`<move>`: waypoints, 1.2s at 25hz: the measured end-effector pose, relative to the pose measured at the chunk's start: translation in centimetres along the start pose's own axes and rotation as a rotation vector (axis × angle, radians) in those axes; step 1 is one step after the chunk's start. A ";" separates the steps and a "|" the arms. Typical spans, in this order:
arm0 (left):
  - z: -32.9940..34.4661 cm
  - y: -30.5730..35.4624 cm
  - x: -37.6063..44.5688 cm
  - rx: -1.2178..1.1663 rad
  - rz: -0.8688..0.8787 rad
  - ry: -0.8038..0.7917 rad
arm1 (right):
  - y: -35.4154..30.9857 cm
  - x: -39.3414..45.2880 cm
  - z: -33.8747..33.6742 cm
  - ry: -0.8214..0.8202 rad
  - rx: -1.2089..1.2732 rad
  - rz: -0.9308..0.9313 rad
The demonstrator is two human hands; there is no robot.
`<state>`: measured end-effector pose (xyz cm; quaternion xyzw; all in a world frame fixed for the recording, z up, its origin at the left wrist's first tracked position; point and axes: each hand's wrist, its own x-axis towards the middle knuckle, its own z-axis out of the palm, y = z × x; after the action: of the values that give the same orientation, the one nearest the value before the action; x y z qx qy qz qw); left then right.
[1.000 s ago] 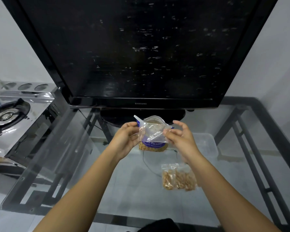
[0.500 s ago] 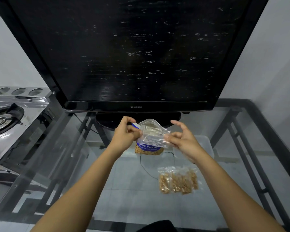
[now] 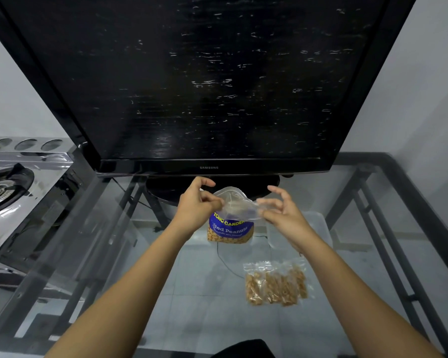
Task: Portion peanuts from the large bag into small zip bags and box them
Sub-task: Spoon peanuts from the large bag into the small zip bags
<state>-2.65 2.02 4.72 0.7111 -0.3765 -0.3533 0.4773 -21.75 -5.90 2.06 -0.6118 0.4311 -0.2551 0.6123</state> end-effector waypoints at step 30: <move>-0.3 -2.7 5.7 0.286 0.189 0.012 | 3.1 2.6 2.1 0.141 -0.232 -0.132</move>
<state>0.82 -2.14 1.42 0.7354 -0.4852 -0.2452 0.4045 -19.38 -6.64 -1.78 -0.6861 0.4582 -0.2856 0.4876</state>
